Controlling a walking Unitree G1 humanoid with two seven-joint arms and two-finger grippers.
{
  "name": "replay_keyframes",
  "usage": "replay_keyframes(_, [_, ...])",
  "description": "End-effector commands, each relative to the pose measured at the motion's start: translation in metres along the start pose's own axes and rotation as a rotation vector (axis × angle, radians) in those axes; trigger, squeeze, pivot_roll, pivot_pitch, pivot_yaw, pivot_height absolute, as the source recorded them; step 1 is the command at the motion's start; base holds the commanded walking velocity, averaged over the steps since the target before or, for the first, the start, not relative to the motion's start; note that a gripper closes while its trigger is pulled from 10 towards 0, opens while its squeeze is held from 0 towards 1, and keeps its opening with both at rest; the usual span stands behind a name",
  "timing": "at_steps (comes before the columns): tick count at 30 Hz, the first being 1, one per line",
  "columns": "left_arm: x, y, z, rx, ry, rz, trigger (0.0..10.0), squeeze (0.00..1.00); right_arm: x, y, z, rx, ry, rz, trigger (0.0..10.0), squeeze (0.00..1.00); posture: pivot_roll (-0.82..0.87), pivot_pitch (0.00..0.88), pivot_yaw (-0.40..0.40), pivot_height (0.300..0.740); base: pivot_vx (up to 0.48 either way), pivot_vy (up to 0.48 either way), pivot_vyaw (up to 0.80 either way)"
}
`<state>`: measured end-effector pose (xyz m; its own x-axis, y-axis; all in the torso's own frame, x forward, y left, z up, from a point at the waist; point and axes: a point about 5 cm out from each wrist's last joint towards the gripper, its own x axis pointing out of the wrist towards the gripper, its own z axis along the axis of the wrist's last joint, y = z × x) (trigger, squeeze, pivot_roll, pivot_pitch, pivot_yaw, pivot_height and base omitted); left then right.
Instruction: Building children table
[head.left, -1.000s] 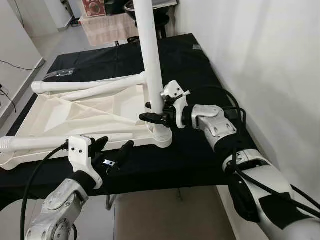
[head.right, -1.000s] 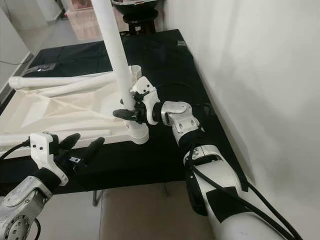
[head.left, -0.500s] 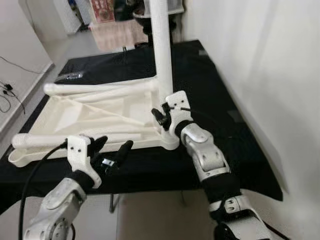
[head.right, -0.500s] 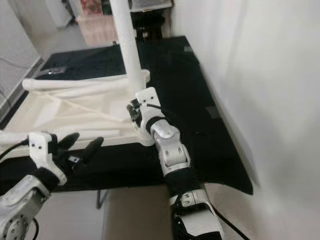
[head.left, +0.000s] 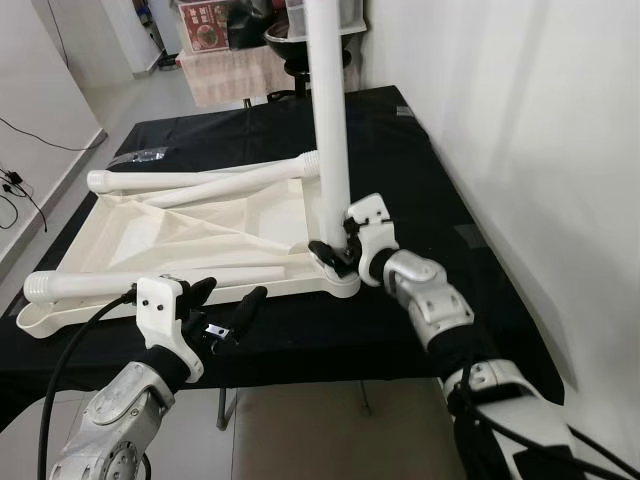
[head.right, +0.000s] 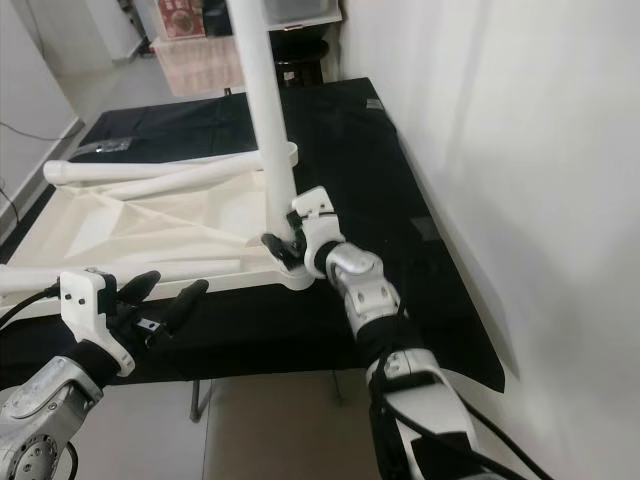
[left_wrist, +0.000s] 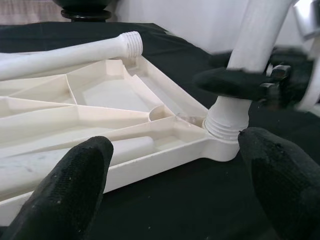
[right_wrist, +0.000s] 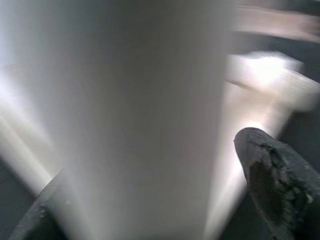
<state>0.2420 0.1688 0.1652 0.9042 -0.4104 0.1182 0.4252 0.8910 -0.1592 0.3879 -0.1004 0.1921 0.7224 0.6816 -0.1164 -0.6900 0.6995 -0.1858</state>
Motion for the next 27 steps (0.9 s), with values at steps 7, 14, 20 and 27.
replay_keyframes(7, [0.0, -0.003, -0.009, -0.013, 0.015, 0.013, 10.0, 0.0, 0.007, 0.004, 0.014, -0.033, 0.016, 0.268, 10.0, 0.0, -0.02, 0.02, 0.045, 0.74, 0.0, 0.0, 0.0])
replay_keyframes(14, [-0.001, -0.006, -0.01, -0.02, 0.009, 0.013, 10.0, 0.0, 0.012, 0.005, 0.022, 0.01, -0.006, 0.323, 0.0, 0.0, -0.02, 0.02, 0.039, 0.74, 0.0, 0.0, 0.0])
replay_keyframes(20, [-0.001, -0.008, -0.011, -0.031, 0.006, 0.009, 10.0, 0.0, 0.008, 0.001, 0.009, -0.026, 0.049, 0.298, 0.0, 0.0, -0.04, 0.021, 0.039, 0.74, 0.0, 0.0, 0.0])
replay_keyframes(27, [-0.005, -0.008, -0.012, -0.039, 0.008, 0.007, 10.0, 0.0, -0.001, -0.009, -0.022, 0.017, 0.154, 0.031, 0.0, 0.0, -0.05, 0.023, 0.029, 0.74, 0.0, 0.0, 0.0])
